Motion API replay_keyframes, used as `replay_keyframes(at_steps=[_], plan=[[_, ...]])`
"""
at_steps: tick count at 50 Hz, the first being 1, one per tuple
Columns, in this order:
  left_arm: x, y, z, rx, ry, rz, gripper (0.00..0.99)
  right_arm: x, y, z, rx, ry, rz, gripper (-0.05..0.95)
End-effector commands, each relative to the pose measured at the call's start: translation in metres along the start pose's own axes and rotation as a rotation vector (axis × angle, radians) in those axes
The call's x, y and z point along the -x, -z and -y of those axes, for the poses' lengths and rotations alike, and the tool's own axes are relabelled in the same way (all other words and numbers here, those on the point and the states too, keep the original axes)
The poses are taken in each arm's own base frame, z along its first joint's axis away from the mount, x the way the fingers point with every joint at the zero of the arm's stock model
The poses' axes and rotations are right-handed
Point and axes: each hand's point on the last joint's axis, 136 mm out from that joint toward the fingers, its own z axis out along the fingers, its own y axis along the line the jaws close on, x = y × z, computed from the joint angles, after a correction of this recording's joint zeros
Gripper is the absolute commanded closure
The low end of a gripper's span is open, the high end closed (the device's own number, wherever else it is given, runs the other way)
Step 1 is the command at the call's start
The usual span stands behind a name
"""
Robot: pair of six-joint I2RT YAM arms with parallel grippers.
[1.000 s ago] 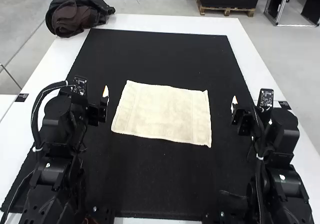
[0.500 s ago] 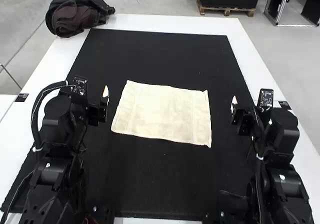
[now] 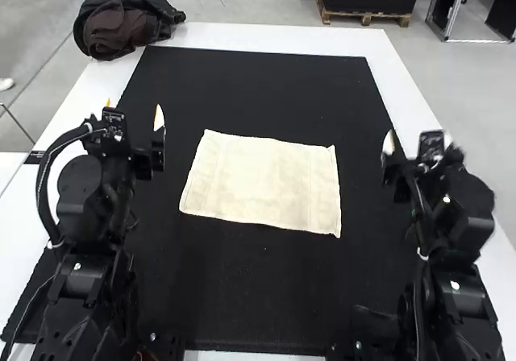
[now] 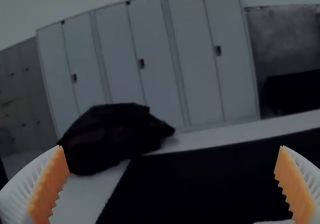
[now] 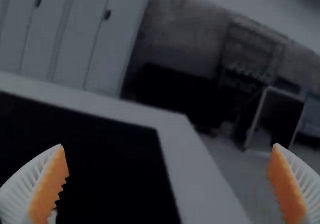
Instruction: Fold the towel.
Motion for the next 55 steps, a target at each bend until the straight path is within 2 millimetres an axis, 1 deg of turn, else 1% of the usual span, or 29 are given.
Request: replay_keyframes(at_steps=[1,3,6,8,10,13,14,16,20,23,26,28,31,33,36,38,40,42,44,46,48,51,55], plan=[[0.044,0.001,-0.016,0.053,0.005,0.09,0.031,0.037,0.002,0.027,-0.099,0.04,0.075,-0.01],[0.061,0.001,-0.018,0.053,0.008,0.112,0.031,0.054,0.002,0.032,-0.102,0.014,0.099,-0.01],[0.079,-0.004,-0.021,0.053,0.01,0.12,0.03,0.067,-0.002,0.034,-0.084,-0.034,0.085,-0.01],[0.09,-0.01,-0.02,0.044,0.012,0.117,0.031,0.076,-0.007,0.036,-0.075,-0.066,0.068,-0.01],[0.1,-0.02,-0.018,0.021,0.014,0.1,0.031,0.086,-0.017,0.037,-0.053,-0.103,0.043,-0.01],[0.104,-0.039,-0.013,-0.01,0.015,0.055,0.031,0.089,-0.035,0.034,-0.018,-0.15,-0.019,-0.01],[0.104,-0.049,-0.011,-0.015,0.016,0.028,0.031,0.087,-0.045,0.032,-0.001,-0.176,-0.06,-0.01],[0.1,-0.063,-0.009,-0.023,0.018,-0.016,0.03,0.083,-0.059,0.03,0.011,-0.203,-0.112,-0.01],[0.083,-0.095,-0.008,-0.021,0.019,-0.115,0.031,0.062,-0.09,0.022,0.042,-0.233,-0.234,-0.01],[0.059,-0.115,-0.005,-0.023,0.009,-0.2,0.031,0.038,-0.109,0.011,0.081,-0.237,-0.328,-0.01],[0.039,-0.127,-0.004,-0.025,0.003,-0.26,0.033,0.016,-0.121,0.007,0.078,-0.243,-0.394,-0.01],[0.019,-0.133,-0.002,-0.027,-0.001,-0.314,0.033,-0.006,-0.126,0.003,0.071,-0.24,-0.456,-0.01],[-0.002,-0.138,0.0,-0.032,0.002,-0.366,0.031,-0.029,-0.131,-0.002,0.066,-0.237,-0.505,-0.01],[-0.018,-0.139,0.004,-0.036,0.019,-0.404,0.031,-0.046,-0.131,-0.009,0.084,-0.244,-0.542,-0.01],[-0.044,-0.138,0.008,-0.036,0.032,-0.467,0.031,-0.065,-0.131,-0.013,0.08,-0.245,-0.57,-0.01],[-0.059,-0.138,0.009,-0.025,0.049,-0.493,0.031,-0.078,-0.126,-0.015,0.072,-0.241,-0.596,-0.01],[-0.076,-0.134,0.012,-0.025,0.078,-0.529,0.033,-0.083,-0.125,-0.018,0.074,-0.241,-0.588,-0.01],[-0.089,-0.13,0.015,-0.027,0.08,-0.55,0.041,-0.088,-0.122,-0.023,0.092,-0.245,-0.586,-0.01],[-0.099,-0.127,0.017,-0.03,0.073,-0.562,0.061,-0.09,-0.12,-0.027,0.104,-0.248,-0.577,-0.01],[-0.105,-0.125,0.016,-0.015,0.064,-0.555,0.061,-0.094,-0.116,-0.032,0.116,-0.247,-0.576,-0.01],[-0.114,-0.121,0.019,-0.031,0.045,-0.57,0.056,-0.097,-0.112,-0.035,0.121,-0.247,-0.572,-0.01],[-0.126,-0.116,0.031,-0.095,0.046,-0.606,0.049,-0.101,-0.108,-0.04,0.134,-0.242,-0.576,-0.01],[-0.148,-0.107,0.051,-0.184,0.064,-0.685,0.036,-0.112,-0.103,-0.056,0.183,-0.235,-0.611,0.0]])
